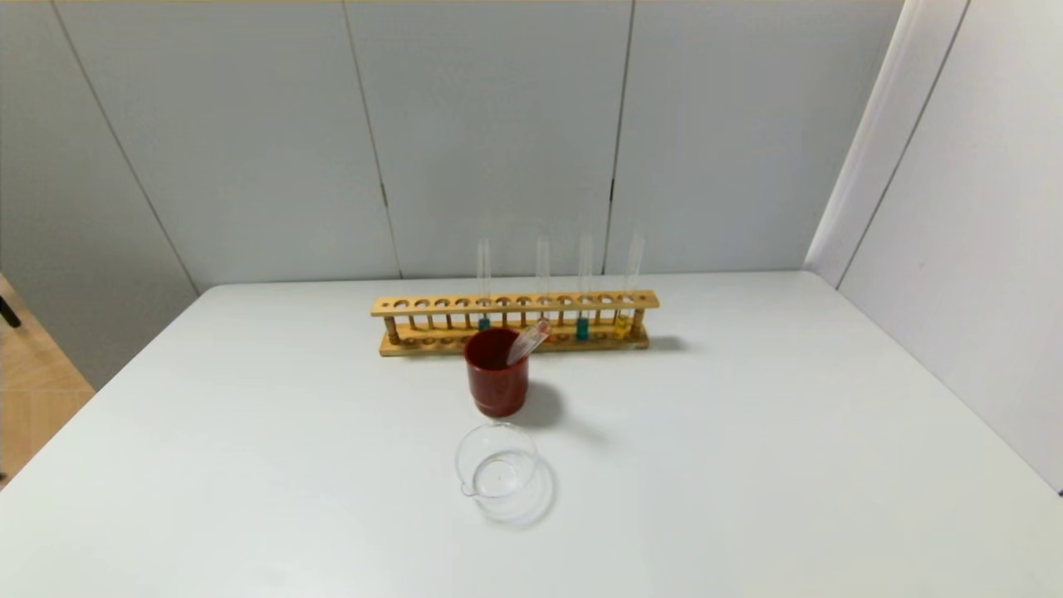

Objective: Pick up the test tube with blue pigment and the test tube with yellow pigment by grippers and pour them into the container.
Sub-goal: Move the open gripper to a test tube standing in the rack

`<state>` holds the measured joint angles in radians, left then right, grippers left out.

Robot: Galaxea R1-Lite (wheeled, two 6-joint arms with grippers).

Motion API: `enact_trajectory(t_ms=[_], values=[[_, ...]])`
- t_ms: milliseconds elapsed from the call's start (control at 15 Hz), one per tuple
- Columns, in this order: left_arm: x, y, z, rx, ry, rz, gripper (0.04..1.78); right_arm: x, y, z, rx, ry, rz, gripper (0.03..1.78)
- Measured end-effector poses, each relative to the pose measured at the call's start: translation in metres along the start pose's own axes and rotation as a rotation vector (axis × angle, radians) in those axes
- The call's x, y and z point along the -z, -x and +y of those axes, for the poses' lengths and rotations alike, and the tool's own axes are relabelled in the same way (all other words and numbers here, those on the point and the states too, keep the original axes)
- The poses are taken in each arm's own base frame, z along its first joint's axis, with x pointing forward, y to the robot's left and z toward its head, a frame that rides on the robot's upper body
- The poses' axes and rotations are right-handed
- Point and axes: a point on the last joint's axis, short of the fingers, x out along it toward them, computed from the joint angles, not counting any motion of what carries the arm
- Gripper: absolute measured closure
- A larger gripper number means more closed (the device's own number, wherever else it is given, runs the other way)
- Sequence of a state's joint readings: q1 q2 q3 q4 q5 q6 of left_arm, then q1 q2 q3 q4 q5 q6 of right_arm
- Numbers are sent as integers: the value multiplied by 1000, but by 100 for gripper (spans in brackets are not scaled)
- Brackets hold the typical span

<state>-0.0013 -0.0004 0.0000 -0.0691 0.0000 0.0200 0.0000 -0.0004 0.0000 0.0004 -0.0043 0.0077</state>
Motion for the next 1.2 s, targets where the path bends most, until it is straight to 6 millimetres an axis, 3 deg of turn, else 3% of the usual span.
enact_trajectory(t_ms=[333,467,933,1200], values=[[0,0,0,0,0,0,11,-1,0,0,1,6,-6,7],[0,0,0,0,0,0,11,-11,4,0,2,1,-32,7],[0,0,0,0,0,0,11,-116,57,3,-99,21,-154,7],[0,0,0,1,0,0,11,-169,47,3,-128,30,-128,7]])
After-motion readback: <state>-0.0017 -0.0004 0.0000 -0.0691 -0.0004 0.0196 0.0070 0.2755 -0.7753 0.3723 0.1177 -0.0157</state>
